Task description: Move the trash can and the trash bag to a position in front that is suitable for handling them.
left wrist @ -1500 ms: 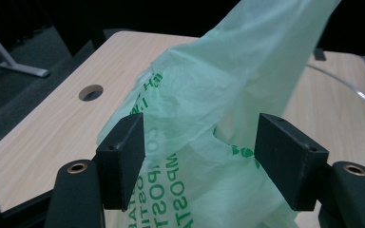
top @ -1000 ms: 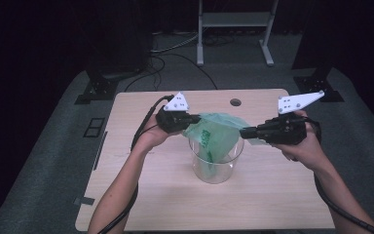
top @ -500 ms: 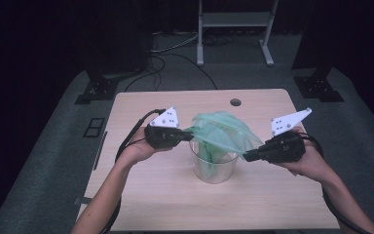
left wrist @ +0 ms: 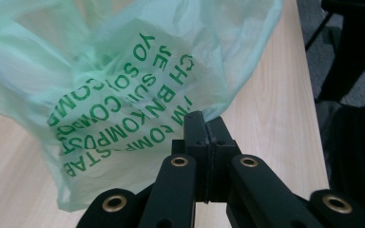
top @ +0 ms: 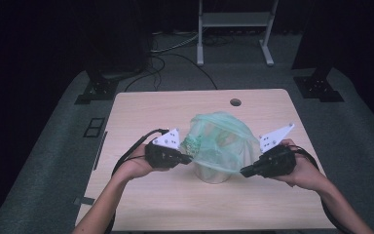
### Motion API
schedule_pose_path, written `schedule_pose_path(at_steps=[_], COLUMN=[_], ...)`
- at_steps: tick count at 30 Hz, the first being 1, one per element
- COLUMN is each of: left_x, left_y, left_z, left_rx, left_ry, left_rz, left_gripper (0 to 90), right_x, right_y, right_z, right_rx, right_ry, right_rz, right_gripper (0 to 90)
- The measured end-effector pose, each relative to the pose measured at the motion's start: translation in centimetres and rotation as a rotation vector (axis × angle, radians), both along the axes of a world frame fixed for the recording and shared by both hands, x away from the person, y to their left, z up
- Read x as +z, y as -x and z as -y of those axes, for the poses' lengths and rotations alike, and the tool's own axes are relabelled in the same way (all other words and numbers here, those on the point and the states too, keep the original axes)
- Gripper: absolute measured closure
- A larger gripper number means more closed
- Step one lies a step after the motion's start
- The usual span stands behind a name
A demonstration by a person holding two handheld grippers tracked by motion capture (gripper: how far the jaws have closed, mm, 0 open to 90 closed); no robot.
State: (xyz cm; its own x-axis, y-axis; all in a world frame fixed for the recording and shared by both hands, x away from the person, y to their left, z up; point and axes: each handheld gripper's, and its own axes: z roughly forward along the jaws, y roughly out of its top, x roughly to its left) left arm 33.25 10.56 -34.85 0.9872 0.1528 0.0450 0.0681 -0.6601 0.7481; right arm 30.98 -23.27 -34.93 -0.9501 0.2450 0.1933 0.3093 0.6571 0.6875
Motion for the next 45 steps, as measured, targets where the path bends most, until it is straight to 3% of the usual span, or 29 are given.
schedule_pose_path(at_steps=[12,19,20,21,25,30,37,41,45], left_x=[-3.3,-4.2,-4.2,-4.2,-3.6,-2.5,-0.7,0.1,0.6], left_y=[-0.2,-0.4,-0.4,-0.3,-0.2,-0.1,-0.9,-1.5,-2.1], left_z=[0.6,0.5,0.4,0.4,-0.1,-1.1,-2.4,-2.5,-2.5], left_rx=[-0.004,0.001,-0.003,-0.002,0.004,0.026,0.079,0.099,0.116], left_ry=[-0.041,-0.055,-0.047,-0.046,-0.046,-0.048,-0.010,0.010,0.025], left_rz=[-0.079,-0.105,-0.119,-0.119,-0.114,-0.088,-0.053,-0.043,-0.031], left_gripper=[90.0,90.0,86.3,80.0,60.1,46.4,42.1,39.8,39.2], right_x=[-3.0,-4.3,-4.3,-4.2,-3.4,-1.9,0.1,1.4,2.4], right_y=[-0.5,-0.7,-0.7,-0.7,-0.5,-0.5,-1.3,-2.1,-3.3], right_z=[-0.4,-0.6,-0.7,-0.7,-0.6,0.1,1.2,1.9,2.4], right_rx=[-0.003,-0.009,-0.007,-0.006,0.000,-0.012,-0.124,-0.202,-0.291], right_ry=[0.072,0.109,0.108,0.105,0.085,0.044,0.005,-0.059,-0.122], right_rz=[-0.033,-0.055,-0.054,-0.051,-0.045,-0.021,0.088,0.151,0.181], right_gripper=[90.0,90.0,88.6,82.1,72.1,63.6,62.7,61.9,61.1])
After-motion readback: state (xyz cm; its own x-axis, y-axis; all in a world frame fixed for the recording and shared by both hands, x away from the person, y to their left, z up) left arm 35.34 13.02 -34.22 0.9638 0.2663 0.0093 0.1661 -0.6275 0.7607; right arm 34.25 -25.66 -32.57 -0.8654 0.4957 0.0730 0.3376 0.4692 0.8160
